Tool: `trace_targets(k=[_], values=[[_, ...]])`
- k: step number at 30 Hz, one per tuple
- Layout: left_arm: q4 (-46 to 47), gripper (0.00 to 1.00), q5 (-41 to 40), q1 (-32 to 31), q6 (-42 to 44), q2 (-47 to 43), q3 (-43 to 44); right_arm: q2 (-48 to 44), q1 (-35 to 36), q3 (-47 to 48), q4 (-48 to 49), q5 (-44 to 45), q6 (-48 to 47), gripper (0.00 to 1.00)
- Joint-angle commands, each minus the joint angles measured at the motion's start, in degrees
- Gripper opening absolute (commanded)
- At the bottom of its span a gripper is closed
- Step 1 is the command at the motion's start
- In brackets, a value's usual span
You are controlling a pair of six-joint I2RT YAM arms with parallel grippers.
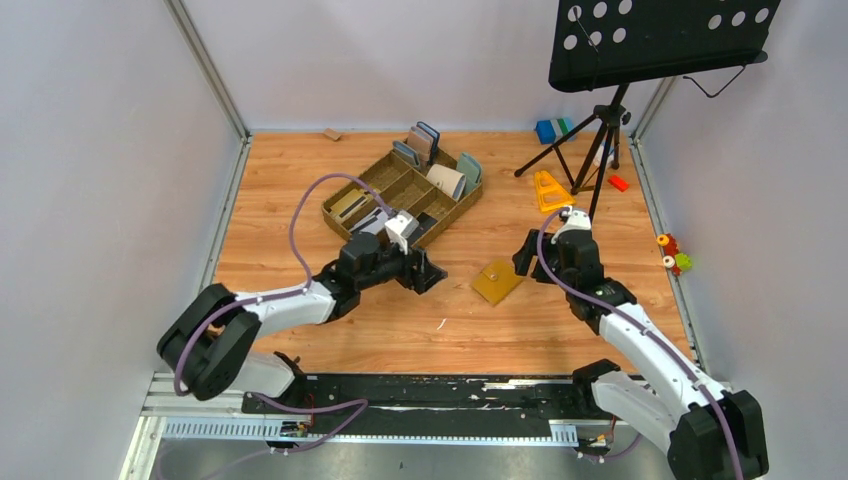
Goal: Take the credit cards out of the card holder
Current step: Place the card holder at the center of the board, then move the card holder to the center of the board.
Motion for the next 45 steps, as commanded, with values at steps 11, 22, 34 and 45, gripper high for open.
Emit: trace_targets(k=[11, 22, 34, 45], values=[[-9.1, 0.22, -4.1, -11.2, 3.8, 18.1, 13.1, 15.8, -2.1, 6.8, 3.9, 11.3, -3.9, 0.04], [-21.5, 0.00, -0.8, -12.1, 5.9, 30.4, 25.6, 27.0, -3.6, 10.5, 4.2, -2.2, -7.6, 0.00], [-23.3, 0.00, 0.8, -8.6, 4.0, 31.7, 27.6, 25.9, -3.7, 7.6, -0.8, -17.6, -7.4, 0.00], [-22.0, 0.02, -2.2, -7.4, 2.9, 28.2, 25.2, 15.6, -4.0, 6.2, -6.2, -17.4, -6.0, 0.01]])
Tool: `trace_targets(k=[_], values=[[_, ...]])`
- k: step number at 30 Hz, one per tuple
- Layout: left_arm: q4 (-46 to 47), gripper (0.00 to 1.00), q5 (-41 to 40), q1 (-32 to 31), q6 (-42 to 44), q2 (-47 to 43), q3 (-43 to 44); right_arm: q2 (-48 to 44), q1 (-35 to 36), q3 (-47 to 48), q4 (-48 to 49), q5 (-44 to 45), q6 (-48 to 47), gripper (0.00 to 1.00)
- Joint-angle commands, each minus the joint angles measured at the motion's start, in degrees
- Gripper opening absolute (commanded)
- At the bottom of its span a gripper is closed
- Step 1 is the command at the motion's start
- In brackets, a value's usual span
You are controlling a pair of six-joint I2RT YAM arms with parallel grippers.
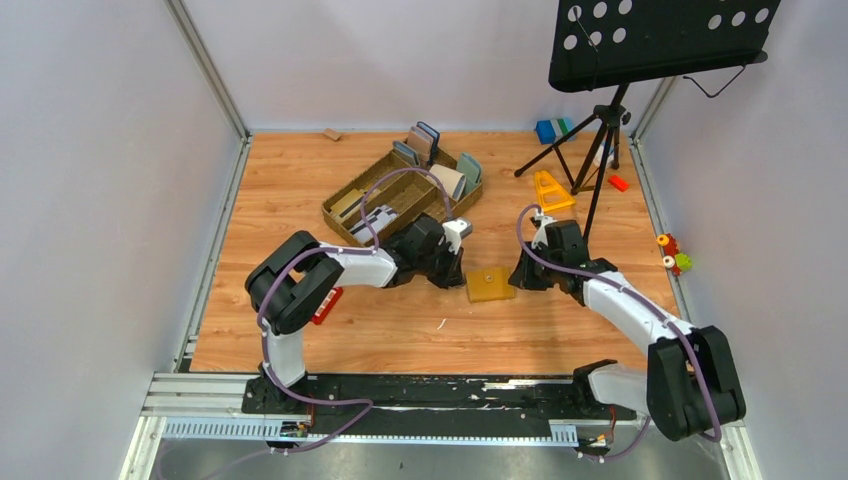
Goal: Take the credit cards out of the card holder
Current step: Move the card holder to the center of the board.
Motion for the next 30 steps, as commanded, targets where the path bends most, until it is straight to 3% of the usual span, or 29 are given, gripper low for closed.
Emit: trace_targets(k=[1, 6, 18, 25, 28, 30], values=[[0.5, 0.02, -2.3, -0.1, -0.5, -3.2, -2.3, -1.5, -0.4, 2.6, -2.4, 4.5, 0.5, 0.01], [1.4, 0.03, -3.8, -0.2, -0.2, -6.2, -5.0, 1.9, -0.5, 2.9, -3.3, 17.6, 3.9, 0.00], [0.3, 0.01, -6.2, -0.2, -0.7, -6.3, -4.5, 7.7, 7.5, 2.4, -0.9, 5.6, 3.5, 0.00], [-4.2, 0.00, -25.1, -0.4, -0.5, -14.1, -7.9, 2.7, 17.9, 0.3, 2.6, 1.4, 8.4, 0.00], [-4.3, 0.00, -27.1, -0.4, -0.3, -17.8, -9.9, 1.2, 18.9, 2.1, 1.7, -0.8, 5.3, 0.08], [-5.0, 0.03, -27.1, -0.4, -0.2, -19.8, -10.7, -1.7, 17.9, 2.6, 0.0, 1.7, 3.1, 0.18]])
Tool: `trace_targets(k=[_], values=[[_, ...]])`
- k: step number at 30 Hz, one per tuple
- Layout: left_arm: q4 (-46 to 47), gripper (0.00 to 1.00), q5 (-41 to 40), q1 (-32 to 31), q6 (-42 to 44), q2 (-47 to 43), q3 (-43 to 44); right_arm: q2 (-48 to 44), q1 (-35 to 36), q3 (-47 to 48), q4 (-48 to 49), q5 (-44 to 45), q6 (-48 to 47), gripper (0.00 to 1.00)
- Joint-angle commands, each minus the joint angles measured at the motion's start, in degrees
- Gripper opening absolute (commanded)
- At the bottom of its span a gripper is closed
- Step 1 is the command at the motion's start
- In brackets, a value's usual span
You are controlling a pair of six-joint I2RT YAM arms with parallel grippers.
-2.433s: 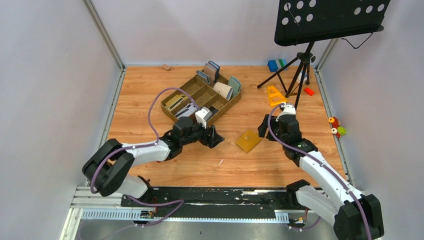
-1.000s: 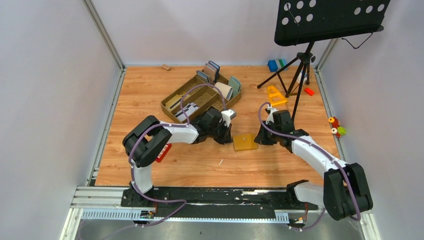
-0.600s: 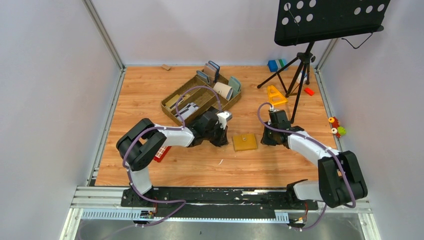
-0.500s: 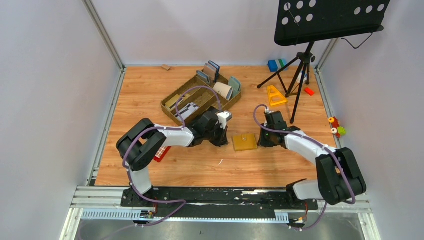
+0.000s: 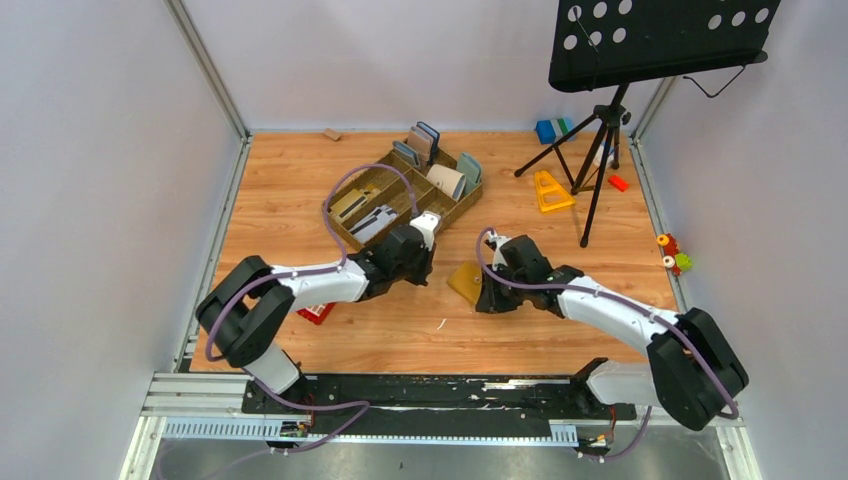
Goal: Take the credit cards out of the card holder
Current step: Move the card holder to the center of the board.
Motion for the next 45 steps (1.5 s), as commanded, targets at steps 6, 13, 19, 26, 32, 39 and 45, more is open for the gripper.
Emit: trace_targets(k=[6, 13, 19, 26, 32, 39, 45], values=[[-0.4, 0.21, -1.7, -0.2, -3.9, -10.1, -5.2, -9.4, -3.2, 2.5, 2.9, 6.6, -8.4, 0.71], [2.3, 0.53, -0.4, -0.2, -8.3, -21.3, -15.0, -0.3, -14.3, 6.0, 6.7, -5.8, -8.4, 0.88], [-1.1, 0.97, -0.3, -0.2, -11.7, -32.1, -19.1, 9.6, -14.7, 7.7, 10.4, -13.3, -8.4, 1.00], [-1.4, 1.00, -1.6, -0.2, -19.9, -38.1, -23.2, 13.1, -11.5, 6.4, 14.4, -17.7, -5.7, 0.93], [5.1, 1.00, -5.1, 0.7, -28.5, -41.5, -30.1, 9.1, -5.6, 1.7, 16.6, -15.8, -1.5, 0.74], [8.8, 0.92, 2.5, 0.3, -27.2, -32.4, -26.7, 6.2, -1.6, 3.1, 10.6, -2.9, -2.4, 0.71], [7.9, 0.84, 1.4, -4.0, -24.7, -22.4, -20.0, 8.3, -0.1, 6.7, 7.8, 5.9, -3.0, 0.66]])
